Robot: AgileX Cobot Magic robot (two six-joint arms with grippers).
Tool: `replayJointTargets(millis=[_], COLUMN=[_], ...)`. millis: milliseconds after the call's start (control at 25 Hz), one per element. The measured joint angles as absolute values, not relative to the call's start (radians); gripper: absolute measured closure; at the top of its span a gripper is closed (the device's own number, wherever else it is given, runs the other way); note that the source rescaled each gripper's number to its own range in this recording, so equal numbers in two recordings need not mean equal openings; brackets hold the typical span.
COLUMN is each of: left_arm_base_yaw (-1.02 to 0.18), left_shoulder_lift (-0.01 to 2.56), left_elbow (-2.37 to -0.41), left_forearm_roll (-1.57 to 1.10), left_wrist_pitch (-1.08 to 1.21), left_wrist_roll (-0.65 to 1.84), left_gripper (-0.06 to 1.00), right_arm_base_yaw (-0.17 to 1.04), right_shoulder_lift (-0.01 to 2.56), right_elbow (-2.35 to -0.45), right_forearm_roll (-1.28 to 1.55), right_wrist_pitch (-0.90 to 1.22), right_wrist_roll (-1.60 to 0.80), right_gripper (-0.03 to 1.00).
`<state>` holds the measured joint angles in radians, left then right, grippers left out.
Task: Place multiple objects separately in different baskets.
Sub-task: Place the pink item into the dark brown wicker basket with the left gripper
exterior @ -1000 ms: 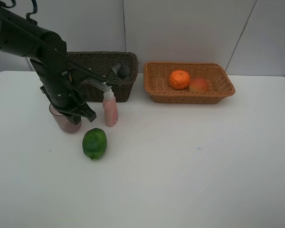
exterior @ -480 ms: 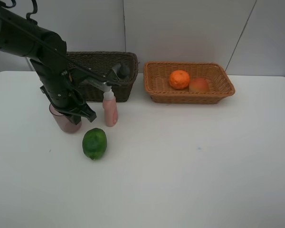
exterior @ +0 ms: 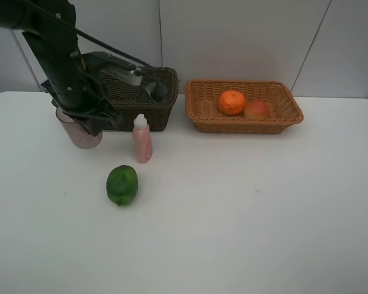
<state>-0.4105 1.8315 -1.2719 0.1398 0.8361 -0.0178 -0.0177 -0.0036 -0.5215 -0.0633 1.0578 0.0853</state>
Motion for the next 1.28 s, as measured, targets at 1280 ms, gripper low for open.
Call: replayJointTargets(millis=[1280], left_arm_base_yaw=[-0.262], left_shoulder_lift=[2.231], left_elbow=[-1.846], left_forearm_roll=[0.174], left_wrist_pitch=[0.766], left_wrist_roll=[-0.12], left_gripper=[0.94], right_arm_base_yaw=[-0.018], right_shoulder_lift=[-0.004], right_elbow=[-0.522], right_forearm_roll=[-0.063], right_wrist_pitch=[1.058], right_wrist_roll=[0.085], right_gripper=[0.09])
